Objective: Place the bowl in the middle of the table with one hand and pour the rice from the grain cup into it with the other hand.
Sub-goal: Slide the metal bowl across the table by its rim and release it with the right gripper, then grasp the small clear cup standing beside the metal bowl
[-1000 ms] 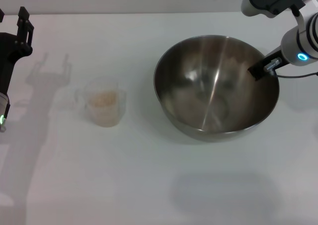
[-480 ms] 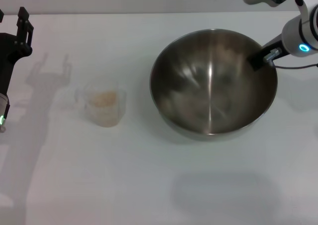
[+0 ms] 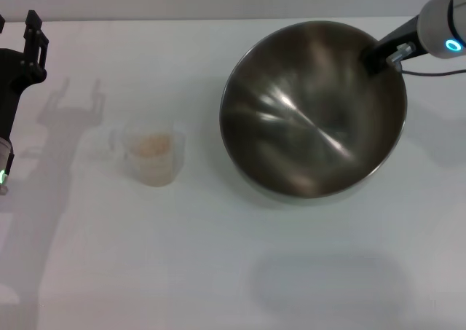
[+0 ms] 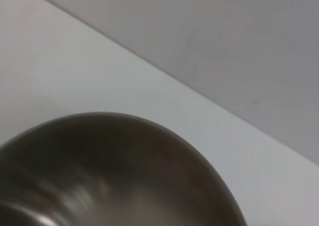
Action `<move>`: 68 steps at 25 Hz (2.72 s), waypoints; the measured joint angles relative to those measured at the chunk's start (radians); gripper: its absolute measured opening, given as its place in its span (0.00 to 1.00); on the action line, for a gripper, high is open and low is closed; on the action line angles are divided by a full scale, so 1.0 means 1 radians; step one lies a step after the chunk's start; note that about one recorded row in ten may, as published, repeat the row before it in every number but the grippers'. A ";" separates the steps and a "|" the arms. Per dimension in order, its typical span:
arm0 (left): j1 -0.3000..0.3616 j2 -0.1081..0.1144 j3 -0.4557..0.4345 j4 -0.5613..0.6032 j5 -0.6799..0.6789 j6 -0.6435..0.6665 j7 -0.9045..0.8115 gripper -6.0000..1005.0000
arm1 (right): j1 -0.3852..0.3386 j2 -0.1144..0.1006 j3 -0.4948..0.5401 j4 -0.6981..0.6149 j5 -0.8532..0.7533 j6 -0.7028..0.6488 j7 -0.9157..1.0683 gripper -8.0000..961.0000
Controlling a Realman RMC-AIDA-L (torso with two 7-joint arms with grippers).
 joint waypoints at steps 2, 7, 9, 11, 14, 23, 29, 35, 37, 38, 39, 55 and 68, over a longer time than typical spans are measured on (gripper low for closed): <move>0.000 0.000 0.000 0.000 0.000 0.000 0.000 0.52 | -0.003 0.000 0.000 -0.023 0.005 0.000 0.000 0.02; 0.000 0.000 0.000 0.000 0.000 0.000 0.000 0.52 | -0.010 0.000 0.001 -0.060 0.054 -0.002 -0.016 0.01; 0.000 0.000 -0.001 0.000 0.000 0.000 0.000 0.52 | -0.010 0.000 0.001 -0.061 0.061 -0.003 -0.018 0.01; 0.000 0.000 -0.001 0.000 0.000 0.000 0.000 0.52 | -0.007 0.001 -0.001 -0.059 0.072 -0.007 -0.021 0.01; -0.002 0.000 0.000 0.001 0.000 0.000 0.000 0.52 | 0.004 0.002 -0.011 -0.023 0.092 -0.024 -0.021 0.01; -0.003 0.000 0.001 0.002 0.000 0.000 0.000 0.52 | 0.058 0.002 -0.036 0.101 0.156 -0.055 -0.018 0.01; -0.002 0.000 0.002 0.002 0.000 0.000 0.000 0.52 | 0.087 0.002 -0.060 0.150 0.156 -0.049 -0.001 0.01; -0.002 0.001 0.000 0.002 0.000 0.000 0.000 0.52 | 0.108 0.002 -0.076 0.186 0.148 -0.037 0.016 0.01; -0.001 0.001 0.000 0.002 0.000 0.000 0.000 0.52 | 0.110 0.002 -0.076 0.186 0.147 -0.027 0.016 0.03; -0.001 0.001 0.000 0.002 0.000 0.000 0.000 0.52 | 0.110 0.002 -0.076 0.186 0.147 -0.027 0.016 0.04; 0.000 0.001 0.000 0.002 0.000 -0.001 0.000 0.52 | 0.111 0.002 -0.076 0.186 0.144 -0.022 0.016 0.06; 0.002 0.002 0.000 0.002 0.000 0.005 0.000 0.52 | 0.111 0.003 -0.167 0.045 -0.036 -0.018 0.054 0.43; 0.012 0.001 0.001 -0.002 0.000 0.036 -0.008 0.52 | -0.019 0.003 -0.243 -0.008 -0.035 -0.766 0.023 0.51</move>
